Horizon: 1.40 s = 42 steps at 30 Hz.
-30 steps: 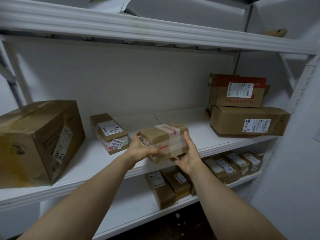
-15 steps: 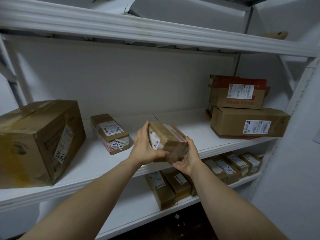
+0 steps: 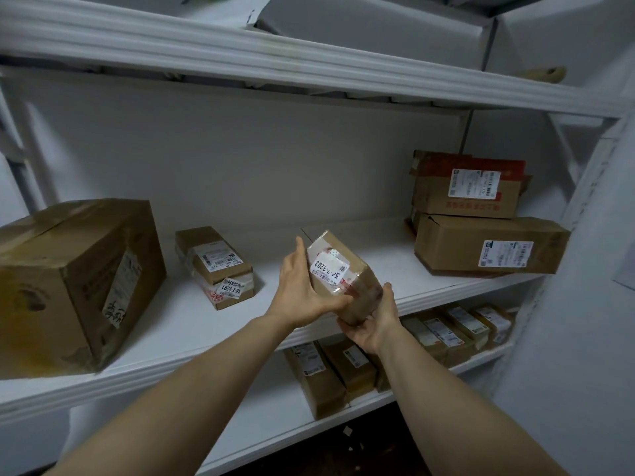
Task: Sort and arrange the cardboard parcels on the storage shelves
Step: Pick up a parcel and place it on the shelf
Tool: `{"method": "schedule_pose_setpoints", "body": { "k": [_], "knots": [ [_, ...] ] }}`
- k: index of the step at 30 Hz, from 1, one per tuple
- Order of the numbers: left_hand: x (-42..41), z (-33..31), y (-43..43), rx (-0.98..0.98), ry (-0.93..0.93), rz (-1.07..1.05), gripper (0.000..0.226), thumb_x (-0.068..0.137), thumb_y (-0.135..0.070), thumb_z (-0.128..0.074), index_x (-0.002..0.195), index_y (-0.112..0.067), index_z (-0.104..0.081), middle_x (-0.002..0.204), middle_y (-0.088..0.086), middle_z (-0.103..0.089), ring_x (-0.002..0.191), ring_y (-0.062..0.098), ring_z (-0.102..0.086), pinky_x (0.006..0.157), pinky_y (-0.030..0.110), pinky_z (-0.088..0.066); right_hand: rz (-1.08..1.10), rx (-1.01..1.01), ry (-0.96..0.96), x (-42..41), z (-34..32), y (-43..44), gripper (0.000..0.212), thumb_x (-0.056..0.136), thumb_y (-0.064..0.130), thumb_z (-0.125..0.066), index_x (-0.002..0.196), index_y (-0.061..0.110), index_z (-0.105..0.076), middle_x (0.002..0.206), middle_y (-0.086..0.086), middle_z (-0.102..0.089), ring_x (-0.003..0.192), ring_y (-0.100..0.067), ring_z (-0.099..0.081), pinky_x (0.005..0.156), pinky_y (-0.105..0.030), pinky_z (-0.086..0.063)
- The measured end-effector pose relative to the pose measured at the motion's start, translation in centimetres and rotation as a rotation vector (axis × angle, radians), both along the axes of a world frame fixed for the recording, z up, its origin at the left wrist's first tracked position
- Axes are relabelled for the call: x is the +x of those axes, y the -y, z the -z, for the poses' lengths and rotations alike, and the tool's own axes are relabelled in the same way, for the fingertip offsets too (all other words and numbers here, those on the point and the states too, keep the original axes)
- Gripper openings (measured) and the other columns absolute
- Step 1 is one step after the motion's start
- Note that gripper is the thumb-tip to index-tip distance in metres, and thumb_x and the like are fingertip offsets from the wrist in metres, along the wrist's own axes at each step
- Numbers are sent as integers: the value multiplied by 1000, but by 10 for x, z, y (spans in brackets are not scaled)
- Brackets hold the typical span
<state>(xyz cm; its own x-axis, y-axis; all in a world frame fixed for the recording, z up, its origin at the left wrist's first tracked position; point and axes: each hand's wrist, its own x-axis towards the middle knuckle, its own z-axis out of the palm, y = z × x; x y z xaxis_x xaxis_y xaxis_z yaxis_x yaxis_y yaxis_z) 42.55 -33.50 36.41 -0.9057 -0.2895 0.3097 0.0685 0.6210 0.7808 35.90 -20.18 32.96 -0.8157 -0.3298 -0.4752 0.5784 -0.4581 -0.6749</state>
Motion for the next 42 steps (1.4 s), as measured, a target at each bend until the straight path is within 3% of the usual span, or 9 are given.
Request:
{"method": "schedule_pose_setpoints", "body": {
  "k": [3,6,10,13,18,23,31,38,42],
  "knots": [
    [-9,2,8,264,-22,-69,109,60,-50,-81,149,-21,-25,139,3,-40,130,20,-40,104,34,-41,71,22,-53,-3,2,-3,57,100,57,-25,102,10,-57,96,-19,-62,84,-30,-59,67,-34,-48],
    [-17,-2,12,761,96,-51,62,66,-52,-73,117,-18,-61,110,5,-67,100,21,-62,78,26,-49,173,36,-114,-5,0,-7,33,98,24,-32,112,6,-56,87,-16,-61,70,-23,-53,60,-30,-41],
    [-18,-7,22,1180,380,-46,49,74,-58,-63,90,-12,-60,87,11,-63,92,28,-59,89,40,-48,79,142,-346,-16,-3,-19,75,74,-16,-32,141,15,-47,133,-12,-55,102,-22,-59,76,-26,-53],
    [-21,-5,23,1188,538,-33,59,69,-62,-63,93,-9,-58,92,16,-63,96,35,-59,79,45,-53,16,248,-447,-17,-8,-29,83,73,-20,-37,147,17,-39,145,-6,-41,121,-29,-51,86,-30,-51],
    [-33,1,13,1054,769,50,74,71,-70,-51,100,-2,-61,94,23,-67,87,41,-64,86,51,-48,-74,261,-517,-17,-11,-52,55,72,0,-61,125,14,-60,109,-11,-71,101,-27,-67,66,-29,-54],
    [-43,12,-5,980,725,66,40,83,-50,-54,102,-16,-49,82,13,-69,86,33,-64,83,43,-50,-56,309,-344,-17,-4,-86,18,78,20,-68,93,11,-69,85,-10,-74,79,-23,-67,63,-32,-53],
    [-20,33,-44,888,699,236,49,63,-19,-76,108,-11,-59,101,11,-63,98,28,-59,83,44,-51,-76,380,-180,-12,21,-116,36,77,46,-70,101,21,-64,99,-8,-68,98,-24,-59,91,-44,-49],
    [-4,68,-52,986,684,147,15,81,-8,-66,95,-9,-63,74,6,-71,68,17,-69,52,28,-57,-190,250,-116,1,60,-111,62,65,34,-82,118,18,-55,122,-19,-59,111,-34,-57,103,-48,-44],
    [13,87,-53,945,765,104,9,85,-15,-65,93,-11,-62,69,4,-72,71,16,-66,69,31,-55,-441,300,-58,19,86,-87,48,76,22,-77,119,21,-57,115,-10,-64,107,-35,-61,86,-59,-50]
  ]
}}
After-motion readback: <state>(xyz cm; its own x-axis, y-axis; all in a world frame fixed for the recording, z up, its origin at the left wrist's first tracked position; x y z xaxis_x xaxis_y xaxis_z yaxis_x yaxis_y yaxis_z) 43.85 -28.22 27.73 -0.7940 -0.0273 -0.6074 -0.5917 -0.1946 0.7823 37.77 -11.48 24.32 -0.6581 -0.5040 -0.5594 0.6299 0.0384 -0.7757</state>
